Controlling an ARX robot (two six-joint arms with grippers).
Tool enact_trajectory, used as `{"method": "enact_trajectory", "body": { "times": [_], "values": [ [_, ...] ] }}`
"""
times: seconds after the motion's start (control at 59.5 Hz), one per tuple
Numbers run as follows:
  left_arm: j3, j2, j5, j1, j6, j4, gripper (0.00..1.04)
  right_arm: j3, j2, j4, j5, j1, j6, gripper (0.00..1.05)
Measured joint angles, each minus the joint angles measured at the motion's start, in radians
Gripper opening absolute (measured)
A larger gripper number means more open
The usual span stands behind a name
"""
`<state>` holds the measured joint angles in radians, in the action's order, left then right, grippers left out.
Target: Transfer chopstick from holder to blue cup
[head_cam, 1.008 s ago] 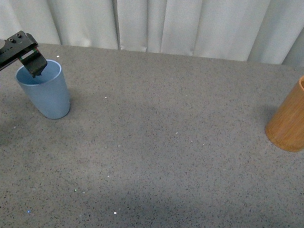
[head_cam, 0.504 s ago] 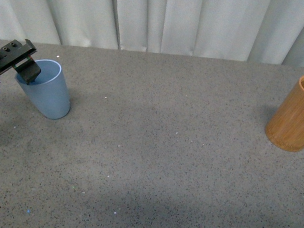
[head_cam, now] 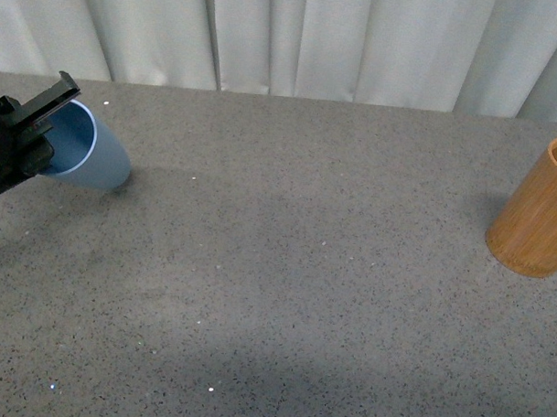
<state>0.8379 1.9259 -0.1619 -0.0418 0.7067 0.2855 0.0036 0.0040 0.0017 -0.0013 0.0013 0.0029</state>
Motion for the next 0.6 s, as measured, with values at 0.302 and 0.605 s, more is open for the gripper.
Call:
{"method": "enact_trajectory", "body": {
  "times": [0.302,0.605],
  "values": [
    [-0.041,-0.061,0.033,-0.012,-0.060,0.042,0.04,0.000,0.000,0.000,0.000,0.000,0.000,0.95],
    [-0.050,-0.155,0.086,-0.054,-0.168,0.023,0.04,0.000,0.000,0.000,0.000,0.000,0.000,0.95]
  ]
}}
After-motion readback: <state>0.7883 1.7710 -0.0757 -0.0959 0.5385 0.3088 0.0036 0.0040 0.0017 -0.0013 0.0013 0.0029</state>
